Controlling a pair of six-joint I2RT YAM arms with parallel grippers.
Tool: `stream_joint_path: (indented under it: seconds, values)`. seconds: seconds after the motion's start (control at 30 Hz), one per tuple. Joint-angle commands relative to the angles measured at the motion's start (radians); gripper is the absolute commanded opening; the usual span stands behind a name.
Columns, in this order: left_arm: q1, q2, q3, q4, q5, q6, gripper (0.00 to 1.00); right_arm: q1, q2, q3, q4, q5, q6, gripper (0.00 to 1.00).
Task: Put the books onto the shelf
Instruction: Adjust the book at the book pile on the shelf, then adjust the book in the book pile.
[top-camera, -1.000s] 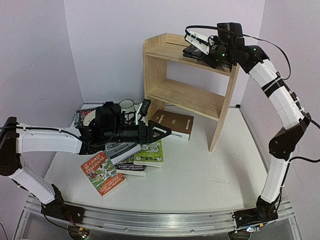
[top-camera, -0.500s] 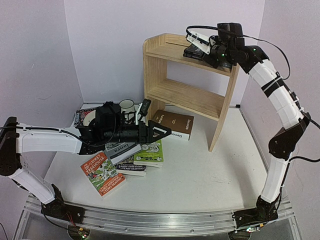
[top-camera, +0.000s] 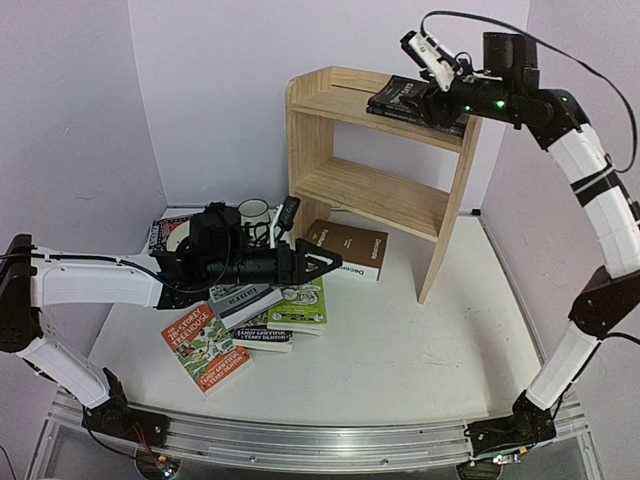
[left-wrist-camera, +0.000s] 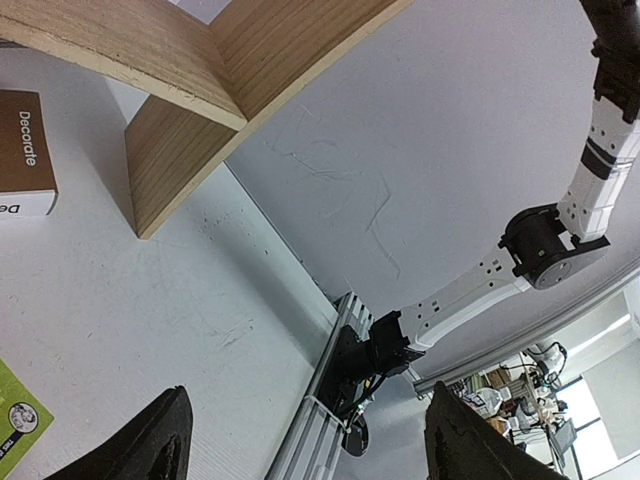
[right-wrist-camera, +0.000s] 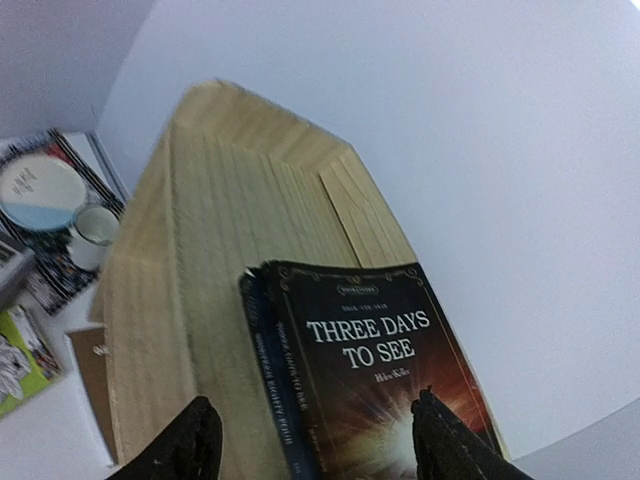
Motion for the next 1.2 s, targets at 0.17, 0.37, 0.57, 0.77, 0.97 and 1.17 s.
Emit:
stream_joint_path:
  seconds: [0.17, 0.37, 0.57, 0.77, 0.97, 1.17]
  values:
    - [0.018, -0.114, -0.063, -0.014, -0.094, 0.006, 0.81, 0.004, -0.335, -0.559, 0.302, -0.538, 0.531, 0.71]
    - [0.042, -0.174, -0.099, -0.079, -0.144, 0.015, 0.81, 0.006, -0.465, -0.958, 0.521, -0.651, 0.834, 0.72]
    - [0.051, -0.217, -0.108, -0.171, -0.226, 0.027, 0.82, 0.014, -0.537, -1.223, 0.576, -0.647, 0.969, 0.73]
    - [0.054, -0.217, -0.074, -0.401, -0.411, 0.013, 0.82, 0.077, -0.571, -1.47, 0.641, -0.579, 1.046, 0.74]
    - [0.061, -0.209, -0.104, -0.472, -0.483, -0.042, 0.82, 0.258, -0.512, -1.663, 0.852, -0.352, 1.147, 0.76]
    - [0.069, -0.124, -0.083, -0.538, -0.467, -0.05, 0.83, 0.345, -0.296, -1.659, 0.982, -0.202, 1.243, 0.8]
